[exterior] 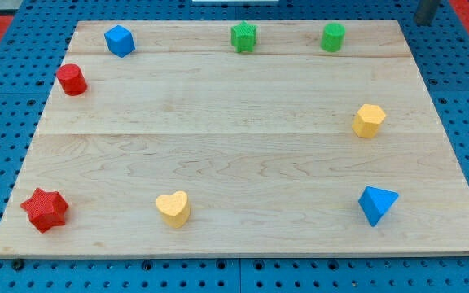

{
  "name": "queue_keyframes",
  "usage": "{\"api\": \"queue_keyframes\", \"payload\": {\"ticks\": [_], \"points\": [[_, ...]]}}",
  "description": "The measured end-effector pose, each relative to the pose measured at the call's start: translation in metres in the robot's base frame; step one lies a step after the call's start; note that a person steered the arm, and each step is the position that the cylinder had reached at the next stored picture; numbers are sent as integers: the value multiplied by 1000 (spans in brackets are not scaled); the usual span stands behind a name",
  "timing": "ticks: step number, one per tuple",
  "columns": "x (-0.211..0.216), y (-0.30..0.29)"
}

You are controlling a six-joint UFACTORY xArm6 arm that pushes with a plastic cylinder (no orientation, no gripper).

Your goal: Move the yellow hexagon diagonal left to the blue triangle

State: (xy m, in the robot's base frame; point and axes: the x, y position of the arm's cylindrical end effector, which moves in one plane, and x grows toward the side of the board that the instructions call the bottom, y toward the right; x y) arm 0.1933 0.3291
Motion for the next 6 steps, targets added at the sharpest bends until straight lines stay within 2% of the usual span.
{"api": "queue_keyframes", "payload": {"ticks": [1, 2, 3, 5, 6], "points": [[3, -24], [13, -73], [48, -83], [64, -55], [97, -34]]}}
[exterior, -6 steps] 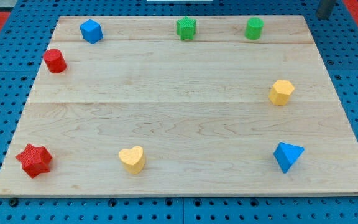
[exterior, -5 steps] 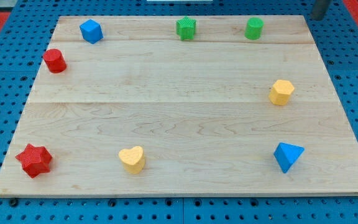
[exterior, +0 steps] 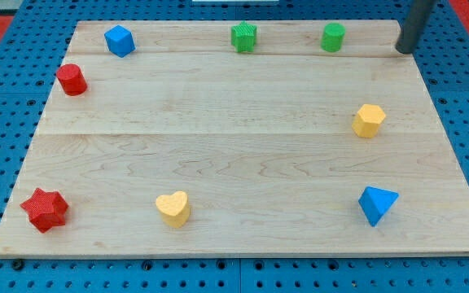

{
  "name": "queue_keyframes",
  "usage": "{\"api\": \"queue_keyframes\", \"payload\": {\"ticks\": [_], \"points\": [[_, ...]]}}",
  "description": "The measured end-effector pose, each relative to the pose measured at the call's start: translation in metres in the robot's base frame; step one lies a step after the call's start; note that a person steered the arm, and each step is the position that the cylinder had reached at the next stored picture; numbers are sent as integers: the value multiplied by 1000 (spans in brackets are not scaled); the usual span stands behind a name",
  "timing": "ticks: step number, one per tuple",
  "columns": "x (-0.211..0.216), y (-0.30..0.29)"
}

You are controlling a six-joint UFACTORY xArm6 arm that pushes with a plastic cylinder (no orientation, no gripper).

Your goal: Move the yellow hexagon diagonal left to the blue triangle

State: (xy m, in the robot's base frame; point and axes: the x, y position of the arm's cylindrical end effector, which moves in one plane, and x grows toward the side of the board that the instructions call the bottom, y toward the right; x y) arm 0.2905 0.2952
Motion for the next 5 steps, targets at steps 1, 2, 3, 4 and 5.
{"api": "queue_keyframes", "payload": {"ticks": [1, 2, 3, 4, 5], "points": [[48, 19], [67, 17], [92, 27], [104, 36], [129, 36]]}}
